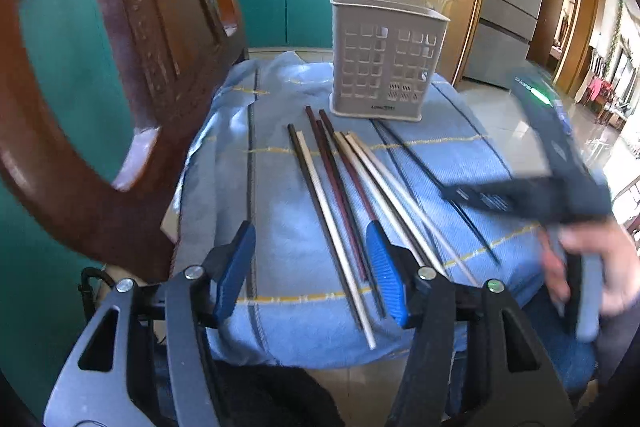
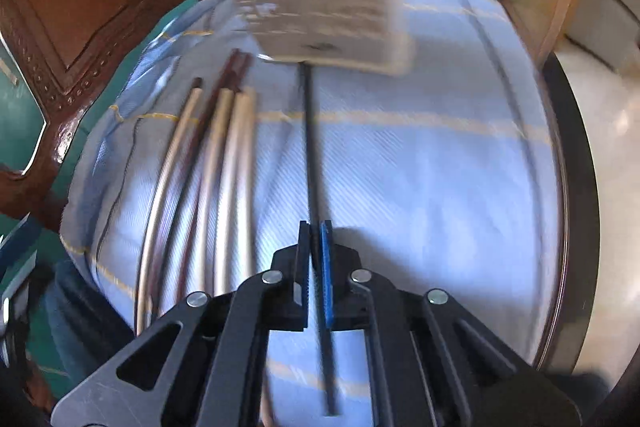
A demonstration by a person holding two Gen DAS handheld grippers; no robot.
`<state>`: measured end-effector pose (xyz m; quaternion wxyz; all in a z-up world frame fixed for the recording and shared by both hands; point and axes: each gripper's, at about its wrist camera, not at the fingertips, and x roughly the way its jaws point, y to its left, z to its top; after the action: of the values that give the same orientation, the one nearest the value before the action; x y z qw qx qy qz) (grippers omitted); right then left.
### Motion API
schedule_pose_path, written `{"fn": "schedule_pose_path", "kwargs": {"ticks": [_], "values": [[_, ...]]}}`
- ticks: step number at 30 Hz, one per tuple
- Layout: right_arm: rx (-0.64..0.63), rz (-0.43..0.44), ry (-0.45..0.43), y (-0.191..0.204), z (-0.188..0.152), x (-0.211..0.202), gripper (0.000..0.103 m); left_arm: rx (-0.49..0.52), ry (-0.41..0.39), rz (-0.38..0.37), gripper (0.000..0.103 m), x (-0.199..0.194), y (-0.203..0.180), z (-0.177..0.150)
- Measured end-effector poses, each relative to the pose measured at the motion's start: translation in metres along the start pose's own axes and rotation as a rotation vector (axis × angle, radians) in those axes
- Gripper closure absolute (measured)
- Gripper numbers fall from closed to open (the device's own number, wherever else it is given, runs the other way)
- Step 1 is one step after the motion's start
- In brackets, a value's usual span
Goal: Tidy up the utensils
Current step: 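Lower the right gripper onto a black chopstick and close on it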
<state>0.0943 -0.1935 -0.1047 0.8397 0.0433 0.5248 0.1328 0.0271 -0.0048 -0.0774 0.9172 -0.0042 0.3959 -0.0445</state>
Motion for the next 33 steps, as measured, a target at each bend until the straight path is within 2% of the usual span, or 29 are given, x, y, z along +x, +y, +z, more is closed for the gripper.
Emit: {"fn": "schedule_pose_path", "kwargs": {"ticks": [3, 7, 11, 14, 17, 19, 22, 27, 33], "values": [[0.091, 0.021, -0.040, -0.021, -0.013, -0.011, 0.097, -0.015, 0.031, -0.032, 0.055, 0.029, 0.007, 0.015], [0.060, 0.027, -0.034, -0.029, -0.010, -0.012, 0.093, -0.038, 0.139, -0.055, 0.073, 0.082, 0.013, 0.042], [-0.033, -0.039, -0.015, -0.019, 0.023, 0.000, 0.076, -0.013, 0.212, -0.016, 0.075, 0.125, 0.013, 0.059], [-0.109, -0.086, 0.017, -0.001, 0.053, 0.025, 0.072, -0.048, 0.268, -0.034, 0.075, 0.149, 0.019, 0.064], [-0.185, -0.106, 0.028, 0.015, 0.071, 0.041, 0.071, -0.042, 0.259, -0.030, 0.077, 0.155, 0.020, 0.069], [-0.201, -0.074, 0.016, 0.020, 0.077, 0.047, 0.071, -0.062, 0.252, -0.044, 0.083, 0.155, 0.022, 0.069], [-0.193, -0.041, -0.014, 0.020, 0.076, 0.048, 0.096, -0.083, 0.237, -0.051, 0.088, 0.156, 0.024, 0.068], [-0.158, 0.072, -0.001, 0.015, 0.068, 0.040, 0.096, -0.072, 0.199, -0.086, 0.090, 0.139, 0.019, 0.063], [-0.137, 0.069, -0.014, 0.005, 0.067, 0.033, 0.096, -0.056, 0.102, -0.095, 0.090, 0.108, 0.018, 0.067]]}}
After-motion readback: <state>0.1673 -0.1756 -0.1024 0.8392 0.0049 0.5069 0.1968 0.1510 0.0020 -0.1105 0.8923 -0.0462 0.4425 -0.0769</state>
